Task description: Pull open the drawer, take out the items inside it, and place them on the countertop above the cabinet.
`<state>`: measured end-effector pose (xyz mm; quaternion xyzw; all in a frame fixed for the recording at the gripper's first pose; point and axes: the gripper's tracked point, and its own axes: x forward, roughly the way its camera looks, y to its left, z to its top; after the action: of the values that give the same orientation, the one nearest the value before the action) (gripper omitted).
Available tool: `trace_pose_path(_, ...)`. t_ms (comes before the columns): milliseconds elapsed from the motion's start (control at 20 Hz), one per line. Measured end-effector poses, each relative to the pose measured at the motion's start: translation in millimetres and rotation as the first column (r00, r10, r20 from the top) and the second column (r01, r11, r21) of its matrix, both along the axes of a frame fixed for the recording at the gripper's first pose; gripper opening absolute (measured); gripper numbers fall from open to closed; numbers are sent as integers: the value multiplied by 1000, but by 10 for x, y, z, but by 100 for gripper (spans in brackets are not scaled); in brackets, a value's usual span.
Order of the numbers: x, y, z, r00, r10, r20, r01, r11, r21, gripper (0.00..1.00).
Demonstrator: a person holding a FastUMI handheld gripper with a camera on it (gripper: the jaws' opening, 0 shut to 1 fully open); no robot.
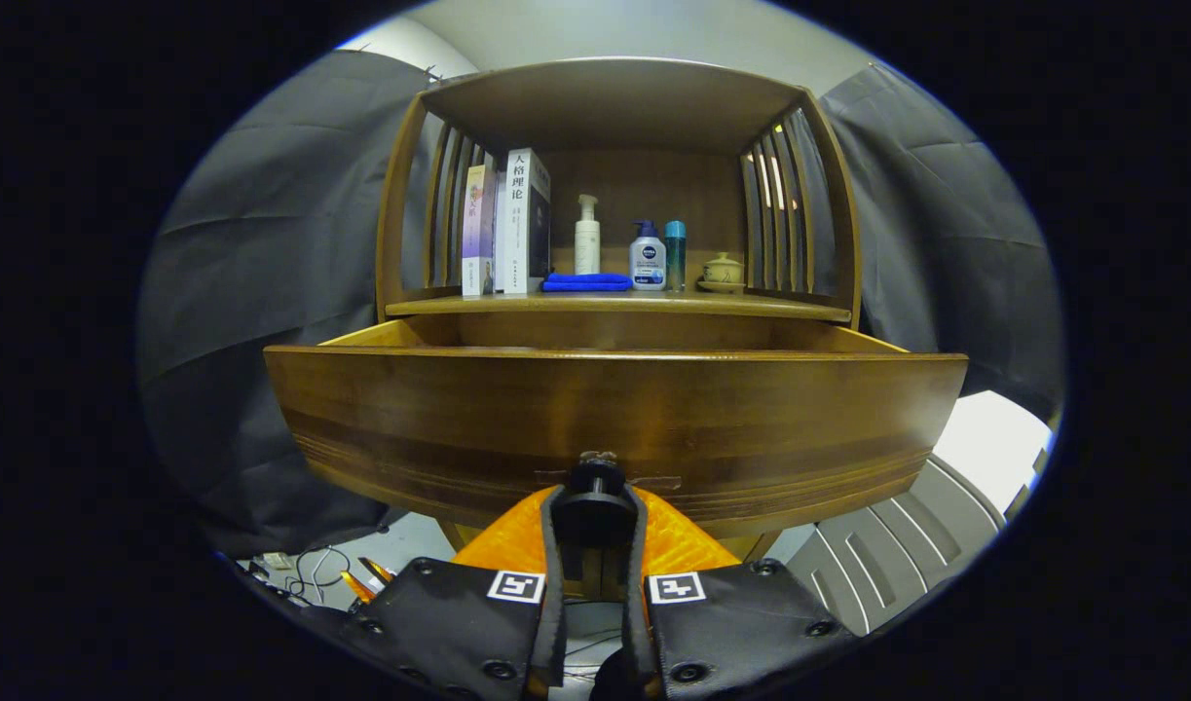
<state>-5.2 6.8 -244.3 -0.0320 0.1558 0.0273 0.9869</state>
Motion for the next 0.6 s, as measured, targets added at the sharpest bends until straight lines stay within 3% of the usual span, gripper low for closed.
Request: trace_pose_path(600,-63,2,11,1000,20,4,-20,1000,1,25)
